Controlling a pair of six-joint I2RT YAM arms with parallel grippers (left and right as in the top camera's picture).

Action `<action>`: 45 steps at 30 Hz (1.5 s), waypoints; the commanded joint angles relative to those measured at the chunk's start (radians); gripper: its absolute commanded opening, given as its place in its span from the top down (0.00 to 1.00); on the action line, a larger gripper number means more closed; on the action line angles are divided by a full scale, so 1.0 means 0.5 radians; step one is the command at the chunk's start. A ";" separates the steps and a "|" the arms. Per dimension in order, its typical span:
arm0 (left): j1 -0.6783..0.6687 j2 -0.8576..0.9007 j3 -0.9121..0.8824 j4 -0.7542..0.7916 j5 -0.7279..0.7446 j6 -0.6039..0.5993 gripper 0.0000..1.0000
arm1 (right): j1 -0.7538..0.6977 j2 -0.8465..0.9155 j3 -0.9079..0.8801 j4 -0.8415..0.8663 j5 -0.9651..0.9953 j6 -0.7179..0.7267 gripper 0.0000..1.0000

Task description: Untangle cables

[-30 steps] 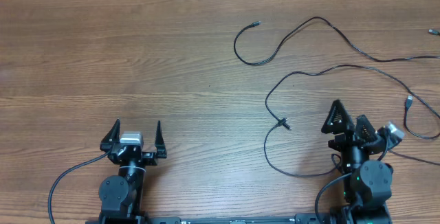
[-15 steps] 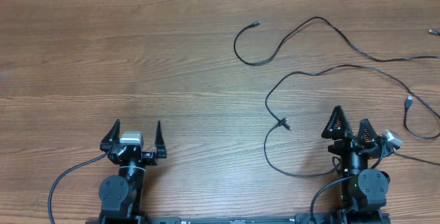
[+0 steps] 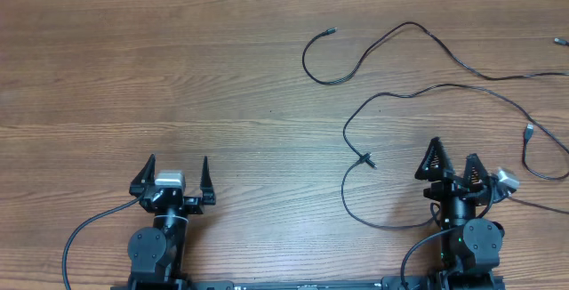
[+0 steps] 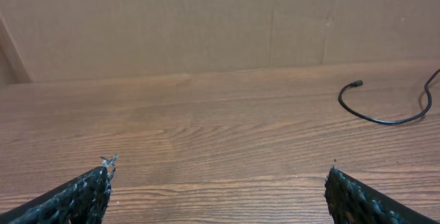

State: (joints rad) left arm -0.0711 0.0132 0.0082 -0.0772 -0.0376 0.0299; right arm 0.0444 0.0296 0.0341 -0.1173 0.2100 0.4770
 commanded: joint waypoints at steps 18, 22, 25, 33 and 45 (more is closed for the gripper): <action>0.011 -0.018 -0.005 0.000 0.009 0.031 0.00 | -0.014 -0.020 -0.011 -0.014 -0.275 -0.731 0.00; 0.011 -0.018 -0.005 0.001 0.009 0.031 0.00 | -0.015 -0.020 -0.011 -0.014 -0.267 -0.819 0.00; 0.011 -0.018 -0.005 0.000 0.009 0.031 0.00 | -0.014 -0.020 -0.011 -0.014 -0.269 -0.944 0.00; 0.011 -0.018 -0.005 0.000 0.009 0.031 0.01 | -0.014 -0.020 -0.011 -0.014 -0.269 -1.055 0.00; 0.011 -0.018 -0.005 0.000 0.009 0.031 0.00 | -0.014 -0.020 -0.011 -0.007 -0.268 -1.062 0.00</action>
State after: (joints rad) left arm -0.0711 0.0132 0.0082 -0.0772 -0.0376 0.0299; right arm 0.0406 0.0296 0.0341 -0.1246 0.0818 -0.0452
